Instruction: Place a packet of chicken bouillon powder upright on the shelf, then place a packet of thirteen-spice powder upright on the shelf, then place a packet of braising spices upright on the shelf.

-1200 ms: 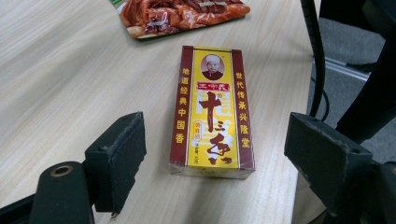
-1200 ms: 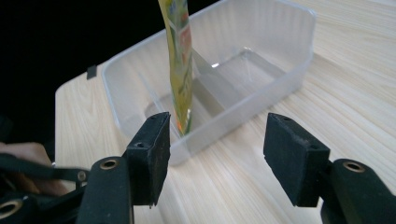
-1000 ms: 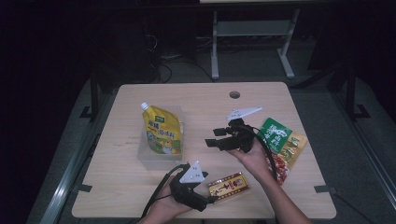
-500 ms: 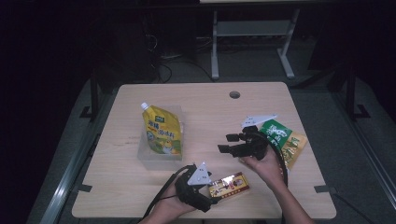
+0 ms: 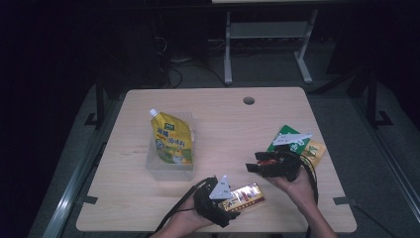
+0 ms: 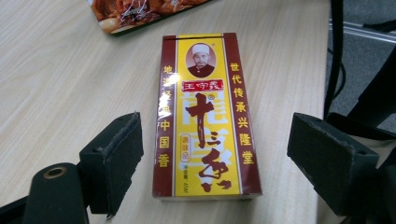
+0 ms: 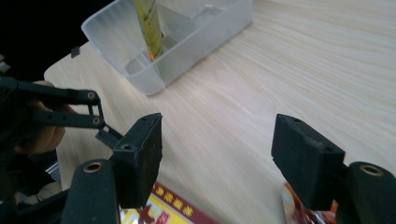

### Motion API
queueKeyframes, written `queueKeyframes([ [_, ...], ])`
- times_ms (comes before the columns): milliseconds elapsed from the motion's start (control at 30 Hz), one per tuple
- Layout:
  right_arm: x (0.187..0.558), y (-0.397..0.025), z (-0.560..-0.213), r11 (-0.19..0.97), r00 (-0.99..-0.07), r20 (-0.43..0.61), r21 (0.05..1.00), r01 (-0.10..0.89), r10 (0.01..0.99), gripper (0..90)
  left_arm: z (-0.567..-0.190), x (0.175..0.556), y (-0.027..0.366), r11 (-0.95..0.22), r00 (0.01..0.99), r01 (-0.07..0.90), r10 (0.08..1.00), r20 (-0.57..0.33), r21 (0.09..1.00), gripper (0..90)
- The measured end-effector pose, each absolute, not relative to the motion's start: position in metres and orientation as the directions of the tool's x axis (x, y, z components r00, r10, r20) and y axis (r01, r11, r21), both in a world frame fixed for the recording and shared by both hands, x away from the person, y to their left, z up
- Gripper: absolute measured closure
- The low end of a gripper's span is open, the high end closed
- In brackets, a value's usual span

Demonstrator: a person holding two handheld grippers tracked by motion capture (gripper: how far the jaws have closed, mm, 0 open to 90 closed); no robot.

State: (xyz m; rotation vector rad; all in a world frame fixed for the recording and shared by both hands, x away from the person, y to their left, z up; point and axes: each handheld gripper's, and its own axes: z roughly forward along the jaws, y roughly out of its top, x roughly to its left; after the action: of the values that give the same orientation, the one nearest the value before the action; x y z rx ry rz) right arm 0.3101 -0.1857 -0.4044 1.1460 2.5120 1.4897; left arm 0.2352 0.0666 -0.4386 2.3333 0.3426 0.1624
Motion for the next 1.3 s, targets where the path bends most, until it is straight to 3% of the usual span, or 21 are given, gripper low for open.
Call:
queueKeyframes([
  [467, 0.296, -0.216, -0.408, 0.232, -0.69, 0.345, 0.768, 0.597, 0.636, 31.3, -0.441, 0.236, 0.066, -0.684, 0.957, 0.191, 0.29, 0.021, 0.704, 17.3],
  [1300, 0.283, -0.217, -0.403, 0.248, -0.686, 0.293, 0.78, 0.574, 0.666, 29.5, -0.444, 0.236, 0.064, -0.712, 0.961, 0.183, 0.276, 0.031, 0.678, 17.9],
])
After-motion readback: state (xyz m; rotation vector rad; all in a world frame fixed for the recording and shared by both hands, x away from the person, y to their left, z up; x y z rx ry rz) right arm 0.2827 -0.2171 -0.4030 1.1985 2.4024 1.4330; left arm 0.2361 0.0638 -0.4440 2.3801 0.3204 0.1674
